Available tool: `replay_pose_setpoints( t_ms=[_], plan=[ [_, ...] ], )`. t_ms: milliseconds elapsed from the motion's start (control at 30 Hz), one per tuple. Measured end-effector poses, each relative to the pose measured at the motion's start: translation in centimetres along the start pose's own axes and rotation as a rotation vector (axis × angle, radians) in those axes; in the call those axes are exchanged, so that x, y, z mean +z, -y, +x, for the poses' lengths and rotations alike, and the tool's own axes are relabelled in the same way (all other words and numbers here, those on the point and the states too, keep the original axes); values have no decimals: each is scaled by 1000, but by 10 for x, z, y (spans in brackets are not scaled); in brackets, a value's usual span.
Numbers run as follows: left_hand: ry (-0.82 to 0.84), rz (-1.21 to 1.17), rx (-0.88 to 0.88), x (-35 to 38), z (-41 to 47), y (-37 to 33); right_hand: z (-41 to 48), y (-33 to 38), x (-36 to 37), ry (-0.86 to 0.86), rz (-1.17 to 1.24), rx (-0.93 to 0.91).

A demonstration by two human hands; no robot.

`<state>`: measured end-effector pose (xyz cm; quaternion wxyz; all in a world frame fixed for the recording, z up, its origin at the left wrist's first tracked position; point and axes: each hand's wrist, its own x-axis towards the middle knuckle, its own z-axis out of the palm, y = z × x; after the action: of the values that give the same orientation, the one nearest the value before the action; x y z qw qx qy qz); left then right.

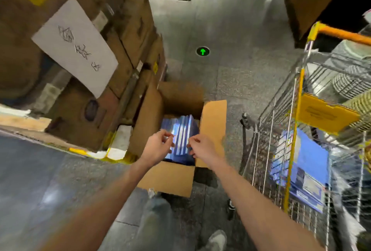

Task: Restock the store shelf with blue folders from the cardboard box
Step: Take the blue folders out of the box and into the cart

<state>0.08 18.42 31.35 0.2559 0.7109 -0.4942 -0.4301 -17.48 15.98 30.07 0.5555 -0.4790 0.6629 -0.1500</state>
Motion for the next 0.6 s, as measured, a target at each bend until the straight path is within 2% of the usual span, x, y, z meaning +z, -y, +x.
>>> replay_pose_setpoints(
  t_ms=[233, 367, 500, 600],
  plan=[
    [212, 111, -56, -35, 103, 59, 78, 28, 40, 7, -105, 170],
    [283, 127, -91, -32, 139, 77, 106, 20, 40, 4, -183, 180],
    [275, 52, -175, -13, 174, 90, 133, 0, 44, -65, -192, 222],
    [226, -17, -263, 3, 195, 102, 156, -14, 48, -32, -201, 315]
  ],
)
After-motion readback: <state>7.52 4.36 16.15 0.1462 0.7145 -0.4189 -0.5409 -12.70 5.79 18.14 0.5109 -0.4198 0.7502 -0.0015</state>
